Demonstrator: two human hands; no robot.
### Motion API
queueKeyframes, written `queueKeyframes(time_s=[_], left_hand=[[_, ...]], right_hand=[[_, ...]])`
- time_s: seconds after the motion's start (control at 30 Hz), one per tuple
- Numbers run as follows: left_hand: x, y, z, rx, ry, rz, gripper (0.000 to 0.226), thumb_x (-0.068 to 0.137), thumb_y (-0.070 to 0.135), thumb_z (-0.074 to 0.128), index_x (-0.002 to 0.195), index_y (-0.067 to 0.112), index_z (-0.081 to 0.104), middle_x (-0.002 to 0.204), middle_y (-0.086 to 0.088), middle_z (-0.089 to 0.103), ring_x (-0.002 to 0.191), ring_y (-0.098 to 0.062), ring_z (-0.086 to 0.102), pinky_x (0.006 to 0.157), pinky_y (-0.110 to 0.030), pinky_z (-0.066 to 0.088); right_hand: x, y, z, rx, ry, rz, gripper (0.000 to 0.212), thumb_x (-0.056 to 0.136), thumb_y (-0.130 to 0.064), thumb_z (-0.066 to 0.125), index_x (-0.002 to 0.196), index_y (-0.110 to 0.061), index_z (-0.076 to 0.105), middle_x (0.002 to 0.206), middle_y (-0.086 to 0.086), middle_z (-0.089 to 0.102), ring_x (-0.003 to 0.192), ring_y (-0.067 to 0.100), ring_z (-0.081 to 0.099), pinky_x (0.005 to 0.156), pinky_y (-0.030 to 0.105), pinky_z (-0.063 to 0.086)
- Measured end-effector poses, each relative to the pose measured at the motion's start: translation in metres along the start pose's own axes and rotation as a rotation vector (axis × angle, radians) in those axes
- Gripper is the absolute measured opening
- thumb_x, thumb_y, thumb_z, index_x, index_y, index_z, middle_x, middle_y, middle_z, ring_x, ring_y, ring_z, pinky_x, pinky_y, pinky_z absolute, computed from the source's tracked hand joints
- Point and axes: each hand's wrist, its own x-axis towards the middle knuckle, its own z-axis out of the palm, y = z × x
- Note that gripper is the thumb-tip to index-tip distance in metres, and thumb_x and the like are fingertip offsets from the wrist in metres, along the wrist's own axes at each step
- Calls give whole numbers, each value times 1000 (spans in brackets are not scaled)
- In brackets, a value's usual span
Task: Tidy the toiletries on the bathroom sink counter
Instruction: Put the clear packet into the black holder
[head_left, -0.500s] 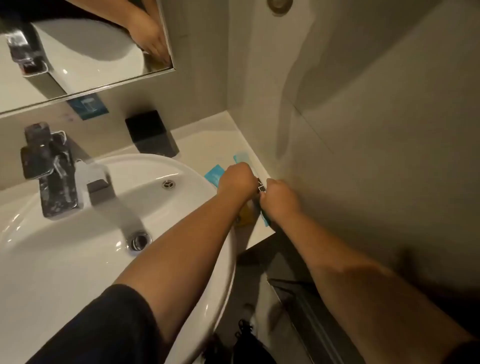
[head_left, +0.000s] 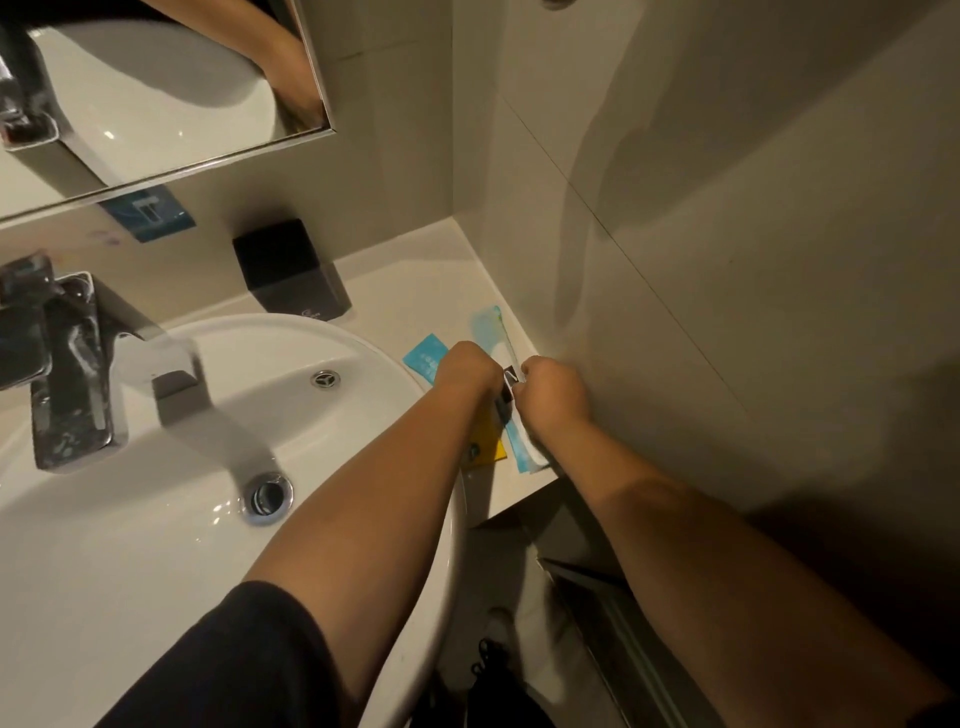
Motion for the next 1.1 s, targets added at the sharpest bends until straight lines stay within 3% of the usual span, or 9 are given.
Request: queueKeyframes(time_s=[0.13,0.2,0.3,0.4,0.5,0.6,0.7,0.87,1.1], left_hand=[[2,-2,-1,-37,31,6,33,86,8,61,65,9,36,68,-7,40,62,-19,42,67,-28,39],[0,-2,-3,-70,44,6,32,85,7,61,66,10,36,71,-7,42,70,-20,46,64,-28,39],[-2,-3,-11,-126,42,47,31,87,5,56,63,11,37,91,-13,55,73,-20,47,60,-27,40],[-8,-4,-25,-258,56,122,28,90,6,50,64,14,43,114,-20,64,82,-23,50,78,-34,48],[-19,-6,-39,-389,128,184,12,90,5,50,84,7,61,109,-22,66,80,-25,54,82,-37,51],[-28,-15,-56,-521,215,211,17,89,8,53,78,6,66,82,-16,67,68,-29,56,67,-38,49],[-37,-31,-83,-650,312,258,26,90,15,56,65,18,59,70,-6,64,59,-19,52,57,-31,43],[-52,-61,-148,-703,546,315,14,90,20,60,79,20,68,78,-2,69,76,-23,64,76,-42,54],[-28,-93,-227,-752,830,354,10,89,22,61,88,22,71,87,3,72,85,-16,66,84,-41,52]], right_hand=[[4,0,-7,209,-34,76,14,91,-16,58,83,-8,67,88,14,68,82,32,64,74,39,56],[4,1,-11,332,-44,101,20,90,-15,58,72,-14,64,83,11,68,79,29,63,72,38,55],[2,-2,-18,515,-67,135,29,88,-13,58,63,-25,61,75,0,64,78,23,62,69,35,53],[1,-8,-26,669,-94,157,26,87,-13,60,64,-24,63,77,2,66,77,23,63,70,36,55],[1,-20,-39,754,-103,128,23,89,-12,59,68,-22,65,78,5,67,70,21,61,65,34,55],[4,-38,-52,786,-97,40,25,86,-8,61,64,-18,65,61,3,61,52,14,51,51,24,46],[11,-68,-67,745,-99,-80,18,84,-11,64,67,-14,69,62,1,64,54,11,52,53,25,46],[24,-143,-88,672,-148,-330,11,84,-18,66,74,-18,70,69,-5,65,69,14,58,69,32,47],[58,-241,-94,651,-52,-587,10,85,-24,67,75,-27,66,72,-13,63,76,15,61,69,33,49]])
